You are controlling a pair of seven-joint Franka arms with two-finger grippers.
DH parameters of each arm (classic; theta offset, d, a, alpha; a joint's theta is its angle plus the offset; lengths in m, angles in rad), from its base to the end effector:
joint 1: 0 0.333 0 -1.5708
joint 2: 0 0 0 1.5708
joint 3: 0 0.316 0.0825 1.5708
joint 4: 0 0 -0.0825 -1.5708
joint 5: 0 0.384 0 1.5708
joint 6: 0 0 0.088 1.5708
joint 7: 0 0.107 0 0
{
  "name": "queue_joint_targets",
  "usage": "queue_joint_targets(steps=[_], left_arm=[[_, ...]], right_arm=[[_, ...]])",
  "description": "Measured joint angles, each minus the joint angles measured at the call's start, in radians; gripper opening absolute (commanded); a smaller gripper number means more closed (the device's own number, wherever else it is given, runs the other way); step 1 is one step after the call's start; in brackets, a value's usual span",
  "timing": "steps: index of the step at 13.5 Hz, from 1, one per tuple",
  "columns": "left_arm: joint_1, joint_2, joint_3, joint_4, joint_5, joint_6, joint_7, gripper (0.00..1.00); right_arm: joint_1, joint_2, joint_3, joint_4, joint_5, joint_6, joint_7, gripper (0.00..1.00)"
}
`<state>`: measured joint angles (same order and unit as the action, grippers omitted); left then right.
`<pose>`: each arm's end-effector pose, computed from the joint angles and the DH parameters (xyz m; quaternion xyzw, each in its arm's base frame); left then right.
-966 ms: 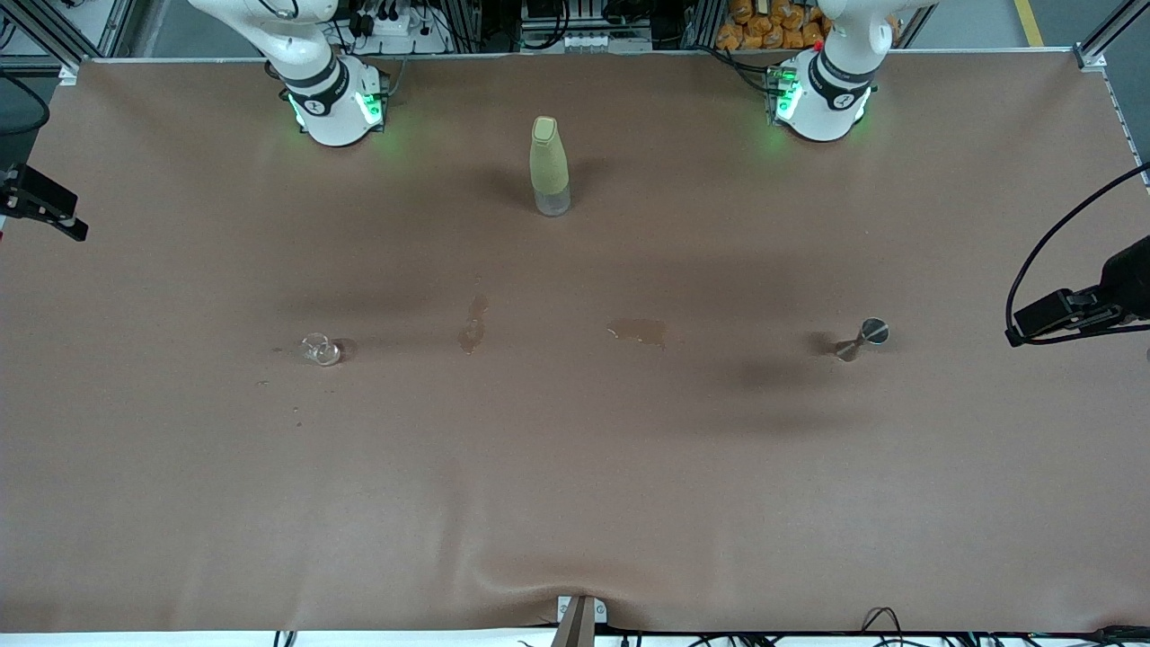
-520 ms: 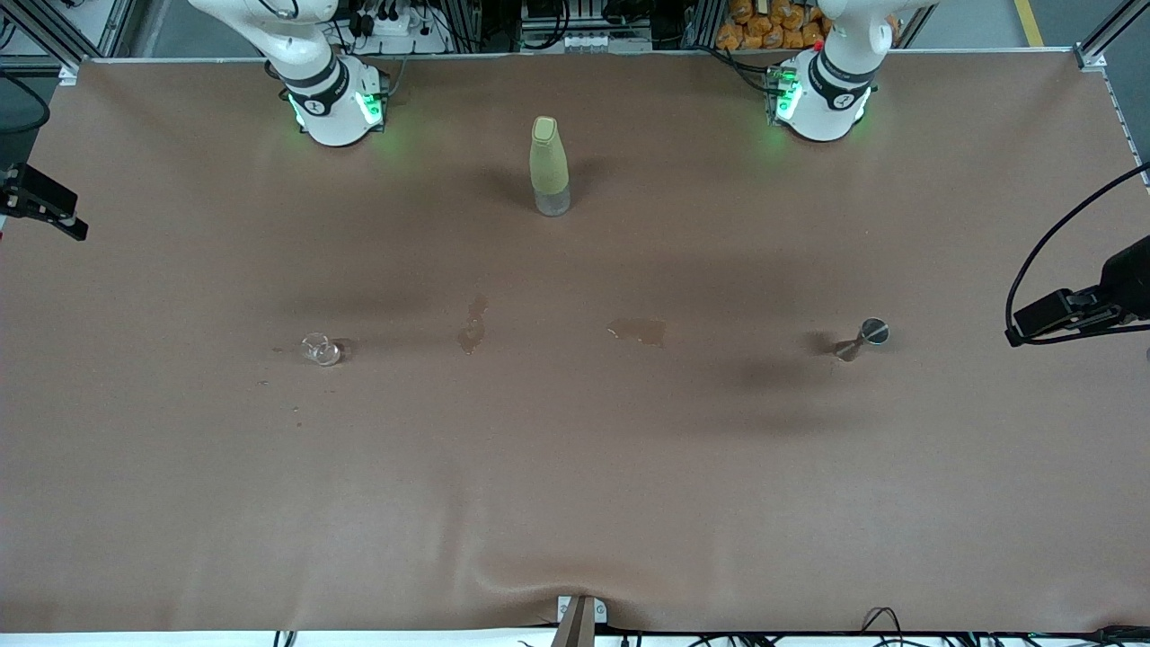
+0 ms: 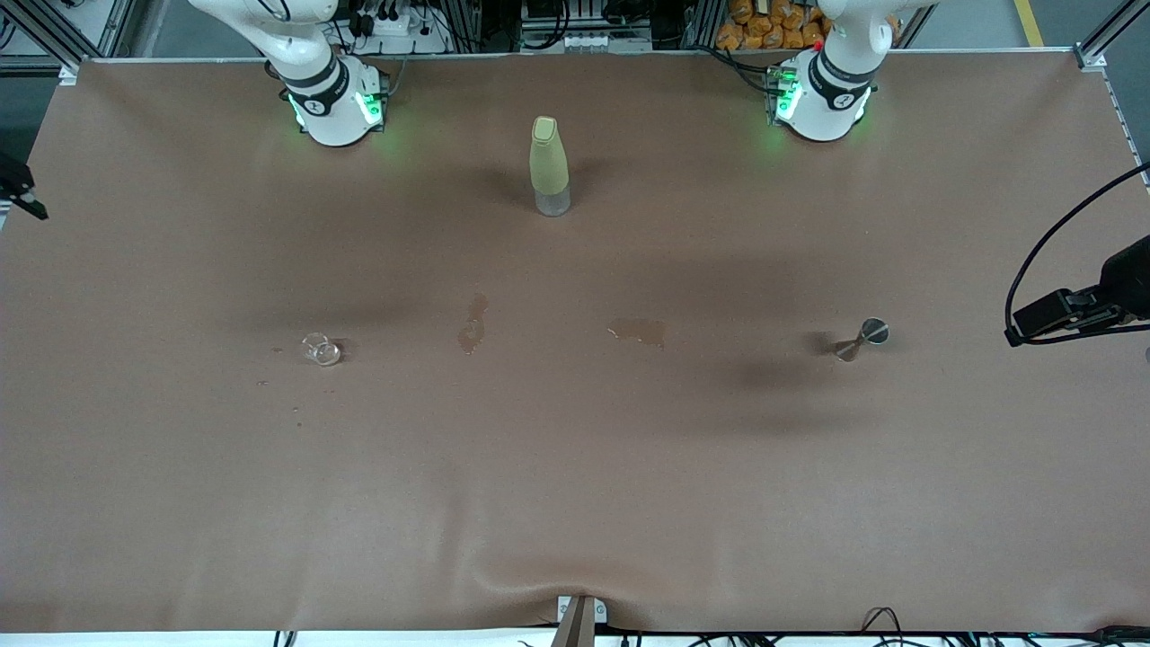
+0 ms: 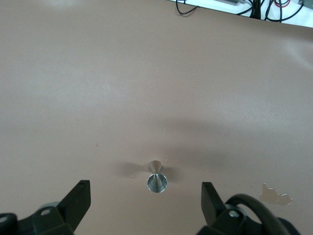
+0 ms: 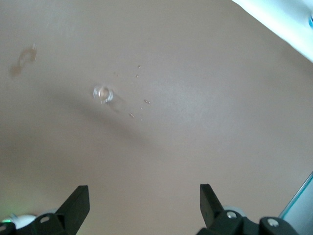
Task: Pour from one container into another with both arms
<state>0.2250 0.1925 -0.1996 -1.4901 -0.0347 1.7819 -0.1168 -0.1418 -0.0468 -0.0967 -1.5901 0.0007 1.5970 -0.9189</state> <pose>0.6291 0.0243 0.5711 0.9951 0.0764 0.0498 0.0383 0.5272 -0.1295 0.6433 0.9424 0.3335 0.0238 0.0124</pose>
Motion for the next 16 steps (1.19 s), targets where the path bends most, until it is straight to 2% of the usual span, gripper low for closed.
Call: queue_joint_targets(steps=[7,11,14,16], left_arm=[[0.000,0.000,0.000,0.000,0.000,0.000,0.000,1.00],[0.000,0.000,0.000,-0.001,0.000,0.000,0.000,1.00],[0.000,0.000,0.000,-0.002,0.000,0.000,0.000,1.00],[0.000,0.000,0.000,-0.002,0.000,0.000,0.000,1.00]], right_arm=[[-0.061,0.006,-0.008,-0.022,0.000,0.007,-0.577,1.00],[-0.065,0.007,-0.008,-0.056,0.012,0.043,-0.706,1.00],[-0.067,0.012,-0.014,-0.148,0.051,0.142,-0.787,1.00],[-0.068,0.018,-0.032,-0.209,0.110,0.197,-0.846,1.00]])
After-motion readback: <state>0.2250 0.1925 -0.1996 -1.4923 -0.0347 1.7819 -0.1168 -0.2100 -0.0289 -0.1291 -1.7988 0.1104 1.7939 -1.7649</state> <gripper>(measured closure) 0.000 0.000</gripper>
